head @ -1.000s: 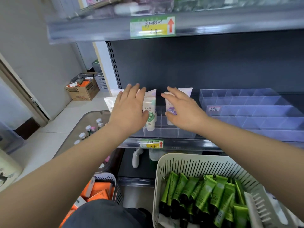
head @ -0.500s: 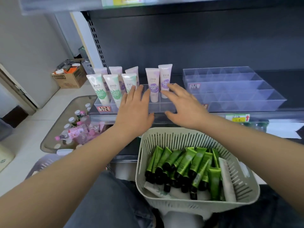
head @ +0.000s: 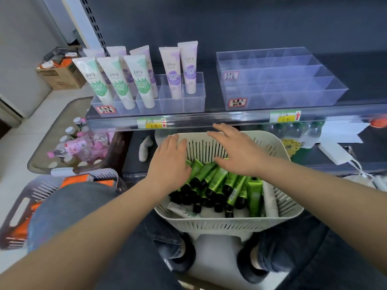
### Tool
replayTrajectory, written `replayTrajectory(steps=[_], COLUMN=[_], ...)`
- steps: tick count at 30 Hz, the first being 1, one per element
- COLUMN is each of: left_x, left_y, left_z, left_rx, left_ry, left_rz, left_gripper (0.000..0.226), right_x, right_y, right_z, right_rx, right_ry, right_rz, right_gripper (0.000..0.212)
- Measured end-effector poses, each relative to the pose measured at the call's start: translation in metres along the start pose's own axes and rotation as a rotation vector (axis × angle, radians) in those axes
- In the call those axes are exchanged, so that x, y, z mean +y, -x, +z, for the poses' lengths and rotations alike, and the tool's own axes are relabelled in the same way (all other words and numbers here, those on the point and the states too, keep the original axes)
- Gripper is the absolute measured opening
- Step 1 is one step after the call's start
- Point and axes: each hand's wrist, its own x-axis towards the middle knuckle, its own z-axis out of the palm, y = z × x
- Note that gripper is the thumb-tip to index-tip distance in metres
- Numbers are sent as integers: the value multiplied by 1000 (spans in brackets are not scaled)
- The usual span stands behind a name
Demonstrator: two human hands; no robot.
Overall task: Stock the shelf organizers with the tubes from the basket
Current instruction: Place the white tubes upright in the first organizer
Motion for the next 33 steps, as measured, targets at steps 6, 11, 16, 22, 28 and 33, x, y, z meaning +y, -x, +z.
replayTrajectory(steps=[6,11,16,22,28,33], left_x=[1,-1,-4,-2,-1,-3], left_y=[9,9,5,1,-2,-2], left_z=[31,50,67,81,94,100], left_rx=[-201,-387,-557,-721,-786,-764], left_ry=[40,64,12,-98,-252,-358], left_rz=[-88,-149,-162,-98,-20,34], left_gripper=[44,46,47,34,30,31], right_x=[19,34,52,88,111,118], right_y=[21,33,43,49,44,33], right_z=[27,41,52,53,62,70], right_rx=[-95,-158,-235,-304,-458,-536], right_ry=[0,-30,-20,41,207,274], right_rz=[29,87,147,273,340,330], right_gripper=[72,63,55,45,31,20])
